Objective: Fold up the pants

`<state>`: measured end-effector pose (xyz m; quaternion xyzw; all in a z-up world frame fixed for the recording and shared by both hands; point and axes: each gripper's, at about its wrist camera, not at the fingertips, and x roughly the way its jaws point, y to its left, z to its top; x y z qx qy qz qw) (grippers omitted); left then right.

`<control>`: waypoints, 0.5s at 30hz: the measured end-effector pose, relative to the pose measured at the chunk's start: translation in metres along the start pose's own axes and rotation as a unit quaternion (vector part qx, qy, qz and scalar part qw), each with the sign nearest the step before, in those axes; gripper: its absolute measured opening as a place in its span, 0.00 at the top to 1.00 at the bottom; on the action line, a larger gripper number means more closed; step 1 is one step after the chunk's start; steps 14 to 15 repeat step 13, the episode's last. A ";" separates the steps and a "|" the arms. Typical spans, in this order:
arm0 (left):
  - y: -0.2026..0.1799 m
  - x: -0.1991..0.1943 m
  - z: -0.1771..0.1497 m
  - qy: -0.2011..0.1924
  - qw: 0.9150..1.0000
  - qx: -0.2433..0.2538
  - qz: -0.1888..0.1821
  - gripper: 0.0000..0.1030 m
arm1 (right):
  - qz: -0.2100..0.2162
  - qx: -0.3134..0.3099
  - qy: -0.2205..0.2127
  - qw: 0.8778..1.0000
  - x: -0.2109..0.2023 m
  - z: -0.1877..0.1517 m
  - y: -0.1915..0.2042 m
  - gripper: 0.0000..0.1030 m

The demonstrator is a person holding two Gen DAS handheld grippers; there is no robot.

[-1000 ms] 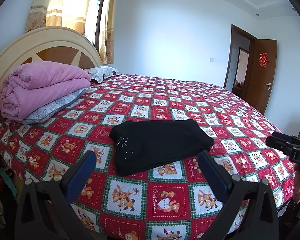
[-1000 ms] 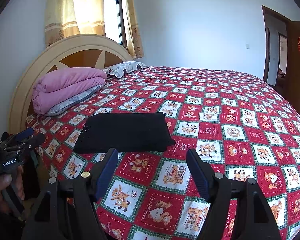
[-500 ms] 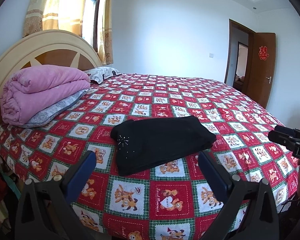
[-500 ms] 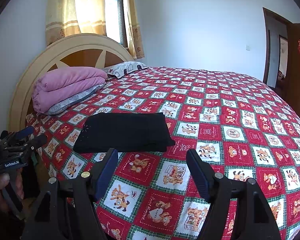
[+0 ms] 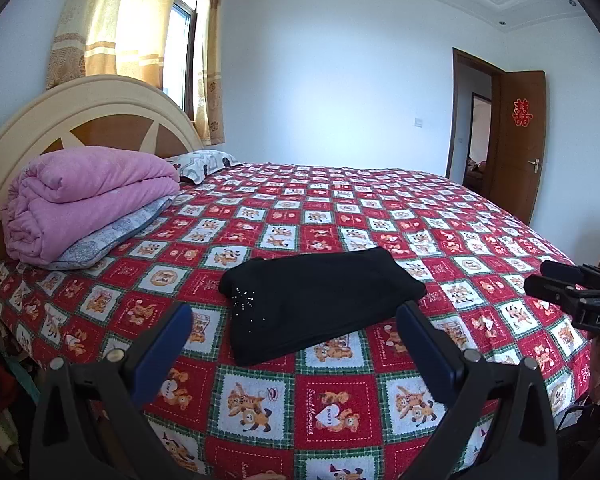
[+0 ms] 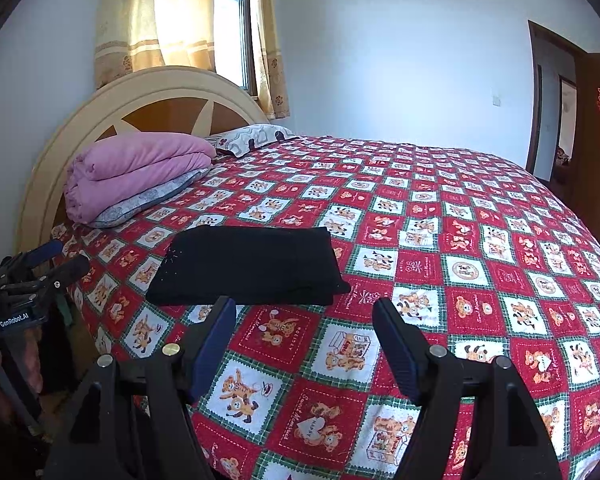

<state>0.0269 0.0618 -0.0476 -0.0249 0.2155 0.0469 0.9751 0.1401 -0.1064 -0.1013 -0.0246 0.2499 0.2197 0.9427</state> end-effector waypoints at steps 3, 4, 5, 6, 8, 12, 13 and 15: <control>0.001 0.003 -0.001 0.008 1.000 -0.007 0.008 0.00 | 0.000 -0.004 0.001 1.000 0.000 -0.001 0.000 0.30; 0.004 0.005 -0.002 0.012 1.000 -0.012 0.007 0.00 | 0.000 -0.006 0.002 1.000 0.001 -0.001 0.000 0.30; 0.005 0.006 -0.003 0.014 1.000 -0.016 0.008 0.00 | 0.000 -0.007 0.003 1.000 0.002 -0.001 0.001 0.30; 0.006 0.007 -0.004 0.017 1.000 -0.019 0.006 0.00 | 0.000 -0.008 0.003 1.000 0.002 -0.001 0.002 0.30; 0.007 0.008 -0.007 0.020 1.000 -0.019 0.003 0.00 | 0.000 -0.010 0.005 1.000 0.003 -0.002 0.002 0.30; 0.003 0.008 -0.009 0.015 1.000 -0.012 0.002 0.00 | -0.001 -0.011 0.009 1.000 0.005 -0.004 0.003 0.30; 0.003 0.008 -0.010 0.015 1.000 -0.013 -0.001 0.00 | -0.001 -0.011 0.010 1.000 0.006 -0.005 0.003 0.30; 0.003 0.008 -0.010 0.015 1.000 -0.013 -0.001 0.00 | -0.001 -0.011 0.010 1.000 0.006 -0.005 0.003 0.30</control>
